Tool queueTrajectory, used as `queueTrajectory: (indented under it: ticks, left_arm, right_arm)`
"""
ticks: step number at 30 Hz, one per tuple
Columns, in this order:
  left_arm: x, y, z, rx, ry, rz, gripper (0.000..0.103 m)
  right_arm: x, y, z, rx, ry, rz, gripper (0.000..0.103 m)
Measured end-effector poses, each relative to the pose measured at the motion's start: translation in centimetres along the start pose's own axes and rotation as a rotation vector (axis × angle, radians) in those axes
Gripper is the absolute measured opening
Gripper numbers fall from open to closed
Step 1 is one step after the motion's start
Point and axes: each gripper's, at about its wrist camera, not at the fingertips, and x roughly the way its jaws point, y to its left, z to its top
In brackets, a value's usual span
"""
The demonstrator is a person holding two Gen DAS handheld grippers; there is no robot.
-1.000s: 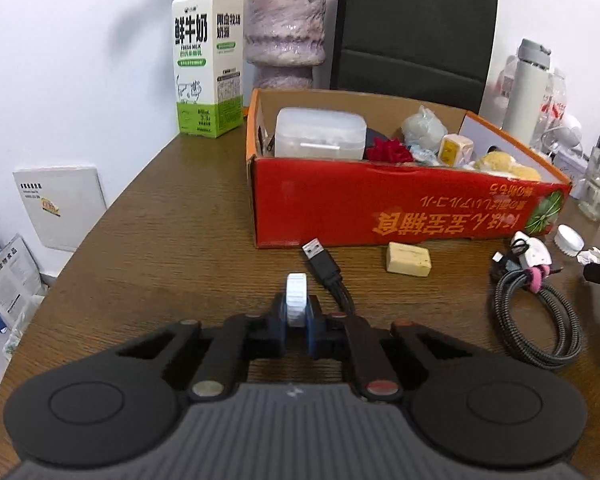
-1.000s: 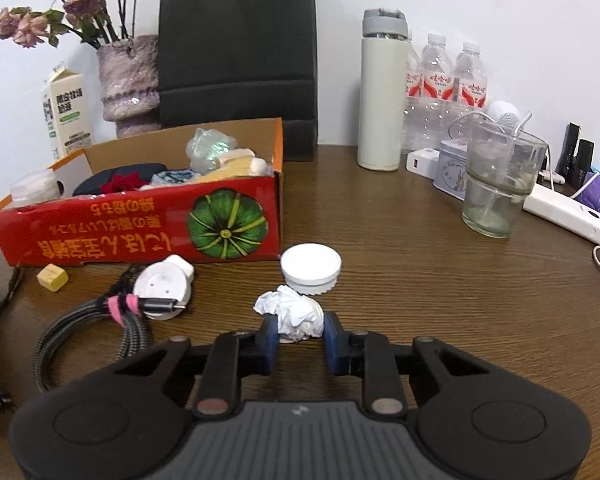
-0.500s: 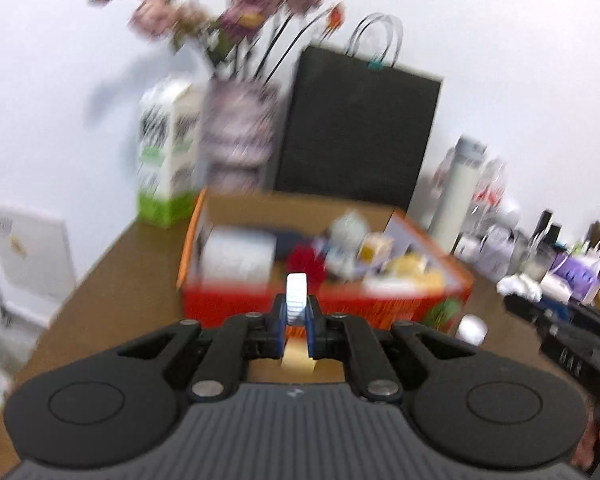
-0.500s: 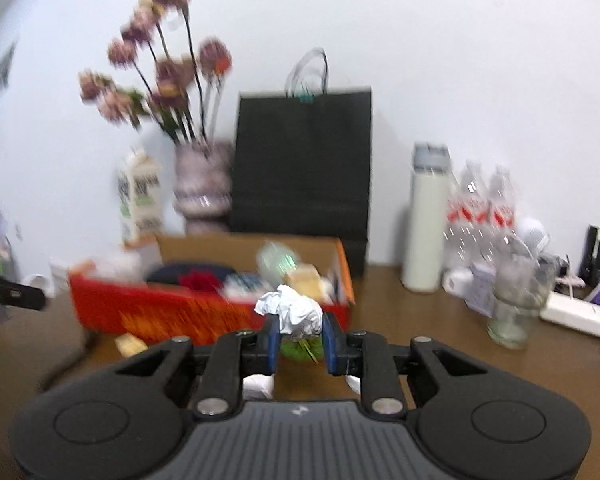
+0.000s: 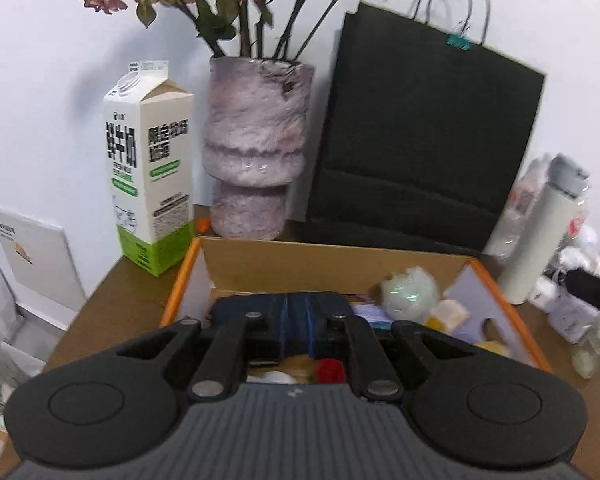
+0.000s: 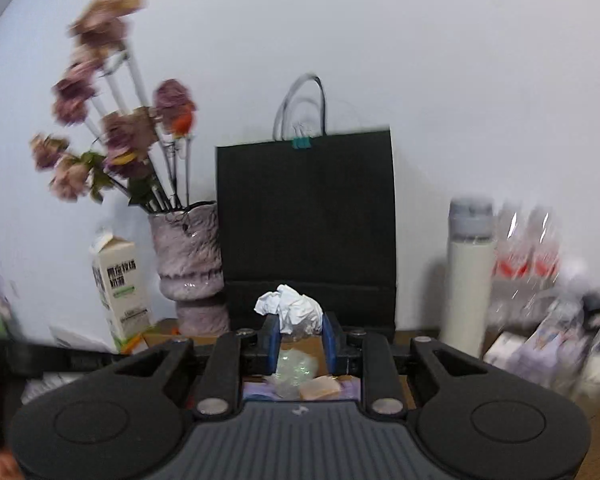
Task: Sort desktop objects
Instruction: 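Carry both items over the box and open both tools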
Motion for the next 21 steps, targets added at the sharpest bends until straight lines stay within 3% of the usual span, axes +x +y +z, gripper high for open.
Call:
queueTrajectory:
  ticks: [6, 7, 8, 9, 10, 11, 15, 17, 21]
  left_arm:
    - [2.1, 1.0, -1.0, -0.016, 0.082, -0.002, 0.013]
    - [2.1, 0.9, -1.1, -0.009, 0.086, -0.001, 0.024]
    - [2.0, 0.7, -1.2, 0.0, 0.088, -0.008, 0.049]
    - [2.0, 0.5, -1.2, 0.007, 0.093, -0.013, 0.068]
    - [1.9, 0.4, -1.2, 0.01, 0.098, -0.012, 0.098]
    - [1.6, 0.2, -1.3, 0.018, 0.092, -0.015, 0.103]
    - [1.1, -0.3, -1.4, 0.044, 0.111, -0.013, 0.103]
    - [1.1, -0.5, -1.3, 0.057, 0.129, -0.004, 0.103]
    - [0.3, -0.9, -0.9, 0.057, 0.11, 0.028, 0.103]
  right_arm:
    - [6.6, 1.2, -3.2, -0.017, 0.248, 0.024, 0.022]
    - [7.3, 1.3, -3.9, -0.016, 0.27, 0.026, 0.023]
    - [7.9, 1.2, -4.4, -0.008, 0.287, 0.021, 0.024]
    - [8.2, 1.2, -4.9, 0.002, 0.303, 0.009, 0.033]
    - [8.4, 1.2, -5.3, 0.01, 0.319, -0.009, 0.041]
    - [8.4, 1.2, -5.3, 0.016, 0.325, -0.032, 0.056]
    - [6.4, 1.2, -4.5, 0.039, 0.261, -0.042, 0.079]
    - [5.5, 1.2, -4.3, 0.027, 0.248, -0.034, 0.085]
    - [4.6, 1.0, -4.0, -0.035, 0.256, -0.06, 0.086]
